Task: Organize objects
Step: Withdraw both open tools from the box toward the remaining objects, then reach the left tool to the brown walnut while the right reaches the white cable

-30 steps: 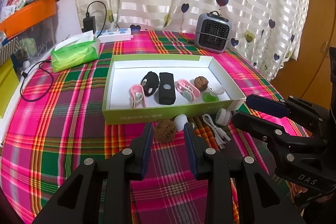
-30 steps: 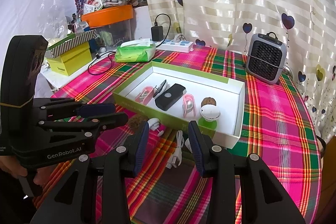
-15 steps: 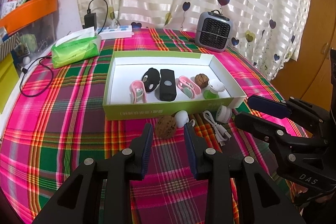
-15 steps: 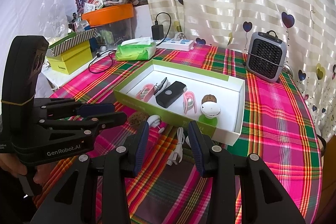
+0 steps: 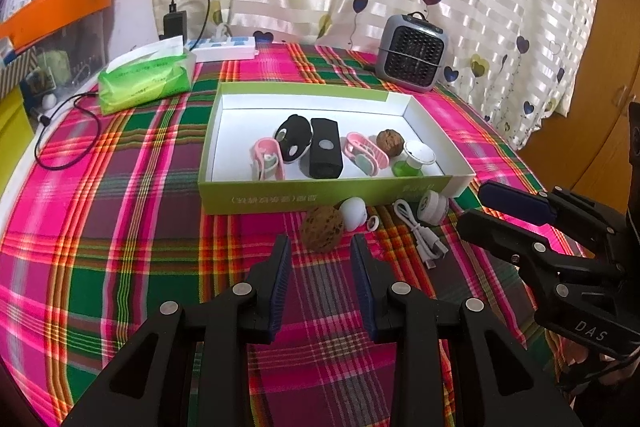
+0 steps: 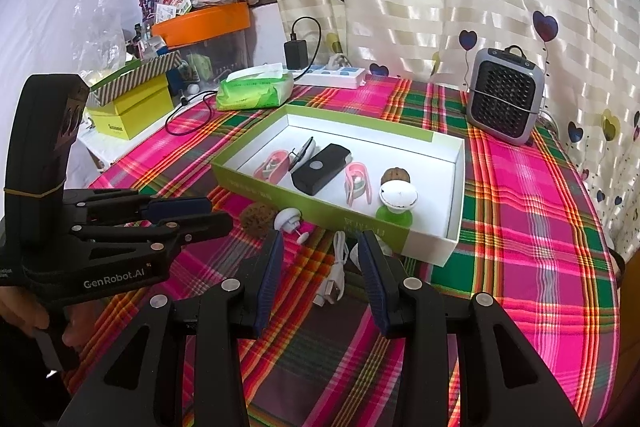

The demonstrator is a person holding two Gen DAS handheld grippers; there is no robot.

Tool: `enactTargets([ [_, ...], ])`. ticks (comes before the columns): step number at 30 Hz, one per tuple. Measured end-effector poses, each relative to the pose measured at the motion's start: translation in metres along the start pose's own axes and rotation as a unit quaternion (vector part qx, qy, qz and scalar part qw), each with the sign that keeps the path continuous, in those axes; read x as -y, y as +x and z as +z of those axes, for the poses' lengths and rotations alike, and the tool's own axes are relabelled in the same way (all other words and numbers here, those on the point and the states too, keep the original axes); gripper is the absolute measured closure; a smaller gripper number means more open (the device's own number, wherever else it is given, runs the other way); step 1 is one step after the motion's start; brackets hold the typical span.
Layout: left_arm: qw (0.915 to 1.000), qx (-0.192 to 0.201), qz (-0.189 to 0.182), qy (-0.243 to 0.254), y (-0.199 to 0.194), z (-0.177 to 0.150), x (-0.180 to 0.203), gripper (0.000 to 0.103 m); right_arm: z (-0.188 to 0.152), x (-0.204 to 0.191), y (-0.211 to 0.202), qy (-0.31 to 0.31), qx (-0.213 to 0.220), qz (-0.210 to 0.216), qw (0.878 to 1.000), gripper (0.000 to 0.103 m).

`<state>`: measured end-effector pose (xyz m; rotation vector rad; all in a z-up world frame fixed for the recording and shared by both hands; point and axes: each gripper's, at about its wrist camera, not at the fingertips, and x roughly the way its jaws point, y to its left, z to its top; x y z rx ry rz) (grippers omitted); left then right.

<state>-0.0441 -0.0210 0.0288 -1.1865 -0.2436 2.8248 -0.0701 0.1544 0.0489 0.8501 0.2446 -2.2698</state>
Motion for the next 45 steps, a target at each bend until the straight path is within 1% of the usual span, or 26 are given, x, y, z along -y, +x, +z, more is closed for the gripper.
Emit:
enactTargets([
  [13, 0.9998, -0.015, 0.000, 0.009, 0.010, 0.002, 0.001, 0.073, -0.005, 0.004, 0.009, 0.005, -0.016, 0.007, 1.000, 0.063],
  [23, 0.9996, -0.026, 0.002, 0.013, 0.020, 0.005, 0.001, 0.072, -0.011, 0.010, 0.021, 0.017, -0.039, 0.023, 0.999, 0.063],
  [30, 0.9994, -0.031, 0.003, 0.016, 0.028, 0.009, 0.000, 0.071, -0.016, 0.012, 0.035, 0.021, -0.063, 0.035, 0.997, 0.063],
  [43, 0.9990, -0.037, 0.003, 0.025, 0.041, 0.014, 0.000, 0.070, -0.013, 0.011, 0.053, 0.018, -0.093, 0.034, 0.995, 0.063],
  [45, 0.9988, -0.039, 0.005, 0.027, 0.044, 0.015, 0.001, 0.070, -0.013, 0.012, 0.054, 0.018, -0.093, 0.032, 0.995, 0.066],
])
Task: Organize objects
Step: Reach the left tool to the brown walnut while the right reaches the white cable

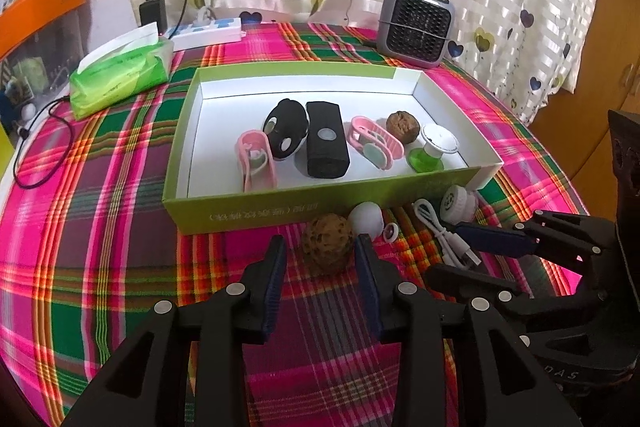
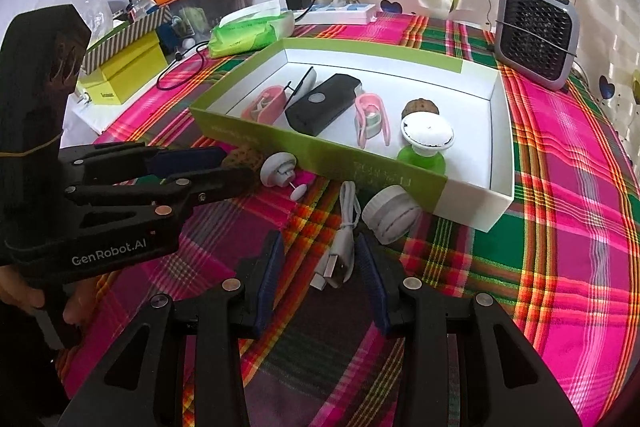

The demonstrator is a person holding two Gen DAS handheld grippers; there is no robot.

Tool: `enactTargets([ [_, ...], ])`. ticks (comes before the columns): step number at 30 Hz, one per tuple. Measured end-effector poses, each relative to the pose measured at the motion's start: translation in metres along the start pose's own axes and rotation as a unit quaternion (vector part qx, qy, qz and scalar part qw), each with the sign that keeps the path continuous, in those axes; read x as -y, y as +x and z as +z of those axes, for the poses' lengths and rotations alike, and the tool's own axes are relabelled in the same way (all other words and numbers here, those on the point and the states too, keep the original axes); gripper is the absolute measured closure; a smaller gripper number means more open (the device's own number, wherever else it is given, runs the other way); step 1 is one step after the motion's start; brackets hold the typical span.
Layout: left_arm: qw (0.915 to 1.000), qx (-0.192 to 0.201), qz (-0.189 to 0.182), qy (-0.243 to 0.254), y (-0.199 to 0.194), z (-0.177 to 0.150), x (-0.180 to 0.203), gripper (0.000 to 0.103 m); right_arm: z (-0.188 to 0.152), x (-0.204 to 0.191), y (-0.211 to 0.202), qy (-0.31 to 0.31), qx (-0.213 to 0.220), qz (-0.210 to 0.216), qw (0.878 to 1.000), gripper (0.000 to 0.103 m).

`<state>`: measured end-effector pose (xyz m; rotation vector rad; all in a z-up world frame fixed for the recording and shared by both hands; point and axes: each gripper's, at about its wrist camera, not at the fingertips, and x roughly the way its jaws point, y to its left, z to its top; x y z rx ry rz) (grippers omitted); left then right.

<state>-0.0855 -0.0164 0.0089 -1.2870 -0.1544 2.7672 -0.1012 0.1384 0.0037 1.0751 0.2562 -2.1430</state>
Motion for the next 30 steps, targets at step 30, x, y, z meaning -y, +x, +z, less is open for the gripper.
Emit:
enactTargets([
  [30, 1.0000, 0.003, 0.003, 0.005, 0.0011, -0.0036, 0.0011, 0.077, -0.0013, -0.0068, -0.0058, -0.014, 0.015, -0.027, 0.999, 0.091],
])
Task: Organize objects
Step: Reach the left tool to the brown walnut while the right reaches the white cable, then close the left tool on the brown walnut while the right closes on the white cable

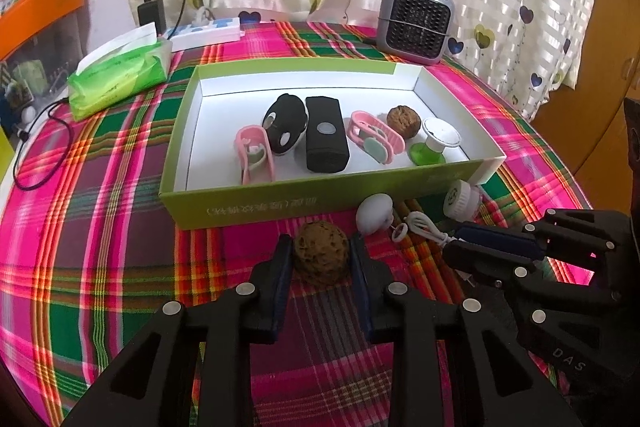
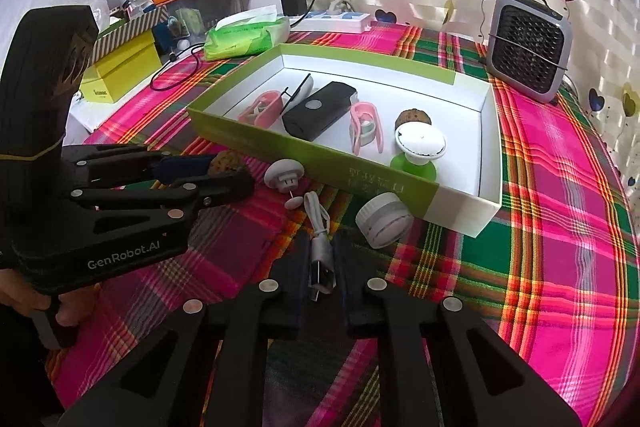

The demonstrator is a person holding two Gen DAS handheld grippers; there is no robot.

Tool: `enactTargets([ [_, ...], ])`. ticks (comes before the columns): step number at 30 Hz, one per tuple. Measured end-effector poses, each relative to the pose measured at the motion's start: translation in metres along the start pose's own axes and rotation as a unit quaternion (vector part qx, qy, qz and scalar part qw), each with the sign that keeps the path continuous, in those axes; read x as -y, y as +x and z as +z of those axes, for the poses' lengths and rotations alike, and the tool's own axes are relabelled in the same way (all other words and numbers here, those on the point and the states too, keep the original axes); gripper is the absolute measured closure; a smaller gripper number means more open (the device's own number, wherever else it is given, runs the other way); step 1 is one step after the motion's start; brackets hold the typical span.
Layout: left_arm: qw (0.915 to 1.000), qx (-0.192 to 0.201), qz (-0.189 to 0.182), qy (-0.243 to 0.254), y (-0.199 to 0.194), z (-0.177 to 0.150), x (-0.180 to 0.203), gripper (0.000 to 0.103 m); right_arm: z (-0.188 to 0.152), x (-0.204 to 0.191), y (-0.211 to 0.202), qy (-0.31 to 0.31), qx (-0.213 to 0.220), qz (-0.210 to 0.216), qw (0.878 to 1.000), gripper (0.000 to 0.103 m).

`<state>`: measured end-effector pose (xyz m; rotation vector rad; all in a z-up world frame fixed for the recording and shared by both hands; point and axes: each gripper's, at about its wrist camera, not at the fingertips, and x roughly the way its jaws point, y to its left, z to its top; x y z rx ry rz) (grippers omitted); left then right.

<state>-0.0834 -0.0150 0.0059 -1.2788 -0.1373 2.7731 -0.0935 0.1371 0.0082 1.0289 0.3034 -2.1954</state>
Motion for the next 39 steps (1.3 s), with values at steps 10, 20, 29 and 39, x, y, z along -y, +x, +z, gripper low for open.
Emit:
enactTargets([
  [10, 0.9999, 0.013, -0.003, 0.002, -0.013, -0.003, 0.004, 0.077, -0.003, -0.005, -0.015, -0.002, 0.024, -0.001, 1.000, 0.091],
  [20, 0.9992, 0.037, -0.014, 0.011, -0.034, -0.004, 0.016, 0.077, 0.000, -0.010, -0.038, -0.003, 0.059, -0.007, 0.998, 0.091],
  [29, 0.9985, 0.050, -0.018, 0.015, -0.045, -0.003, 0.020, 0.077, 0.000, -0.013, -0.048, -0.004, 0.072, -0.007, 0.997, 0.091],
  [39, 0.9979, 0.059, -0.021, 0.016, -0.051, -0.003, 0.022, 0.077, 0.001, -0.016, -0.053, -0.006, 0.080, -0.008, 0.997, 0.091],
])
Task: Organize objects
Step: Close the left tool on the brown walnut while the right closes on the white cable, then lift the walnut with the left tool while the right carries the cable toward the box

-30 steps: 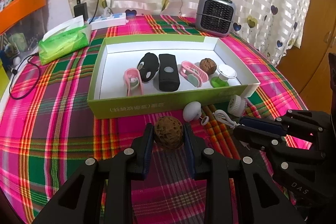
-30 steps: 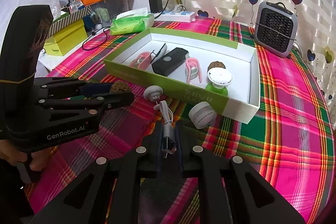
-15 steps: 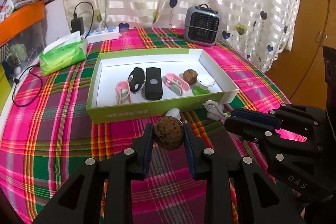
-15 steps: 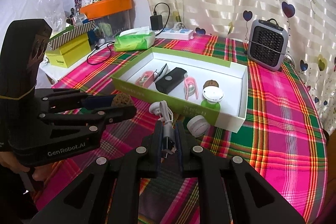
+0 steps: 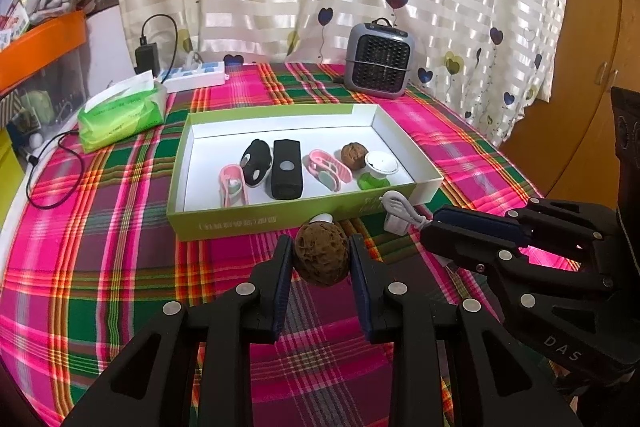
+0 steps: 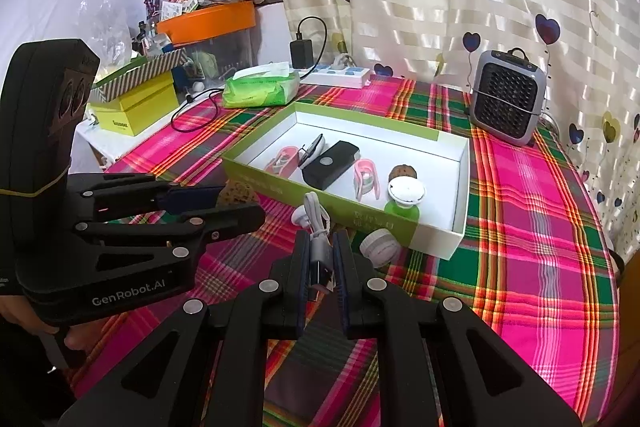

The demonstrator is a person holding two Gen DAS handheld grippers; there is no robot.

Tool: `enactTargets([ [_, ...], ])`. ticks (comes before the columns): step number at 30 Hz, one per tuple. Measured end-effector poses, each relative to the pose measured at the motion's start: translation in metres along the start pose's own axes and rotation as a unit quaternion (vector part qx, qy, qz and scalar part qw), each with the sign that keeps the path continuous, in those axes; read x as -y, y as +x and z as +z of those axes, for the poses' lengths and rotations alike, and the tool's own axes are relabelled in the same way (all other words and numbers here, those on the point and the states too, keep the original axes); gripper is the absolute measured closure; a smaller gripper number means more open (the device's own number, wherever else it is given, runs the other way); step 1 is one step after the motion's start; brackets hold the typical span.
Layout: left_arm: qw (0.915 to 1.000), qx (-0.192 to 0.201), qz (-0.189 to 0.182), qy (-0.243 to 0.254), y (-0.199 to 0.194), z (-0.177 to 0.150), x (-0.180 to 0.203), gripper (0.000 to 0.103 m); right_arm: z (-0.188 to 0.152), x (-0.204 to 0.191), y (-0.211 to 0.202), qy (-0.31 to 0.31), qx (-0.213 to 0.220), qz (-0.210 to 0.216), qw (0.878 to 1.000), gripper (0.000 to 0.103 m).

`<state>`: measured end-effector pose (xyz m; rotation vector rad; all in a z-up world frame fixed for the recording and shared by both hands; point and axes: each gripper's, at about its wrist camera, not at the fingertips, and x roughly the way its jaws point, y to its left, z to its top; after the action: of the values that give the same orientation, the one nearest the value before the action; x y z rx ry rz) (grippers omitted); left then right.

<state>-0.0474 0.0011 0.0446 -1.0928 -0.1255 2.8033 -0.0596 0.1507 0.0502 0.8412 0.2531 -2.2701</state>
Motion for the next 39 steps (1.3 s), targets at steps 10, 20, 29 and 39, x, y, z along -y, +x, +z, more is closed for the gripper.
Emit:
enactTargets([
  [10, 1.0000, 0.004, -0.001, 0.001, -0.002, 0.002, 0.001, 0.077, 0.002, 0.000, -0.001, -0.001, 0.004, -0.001, 1.000, 0.091],
  [20, 1.0000, 0.005, -0.001, 0.001, -0.002, 0.003, 0.001, 0.077, 0.002, 0.000, -0.001, -0.001, 0.004, -0.001, 1.000, 0.091],
  [29, 1.0000, 0.004, -0.001, 0.001, -0.001, 0.003, 0.001, 0.077, 0.005, 0.001, 0.000, -0.004, 0.003, -0.002, 1.000, 0.091],
  [39, 1.0000, 0.000, -0.002, 0.001, 0.003, 0.006, 0.001, 0.077, 0.012, 0.005, 0.008, -0.006, 0.000, -0.003, 1.000, 0.091],
])
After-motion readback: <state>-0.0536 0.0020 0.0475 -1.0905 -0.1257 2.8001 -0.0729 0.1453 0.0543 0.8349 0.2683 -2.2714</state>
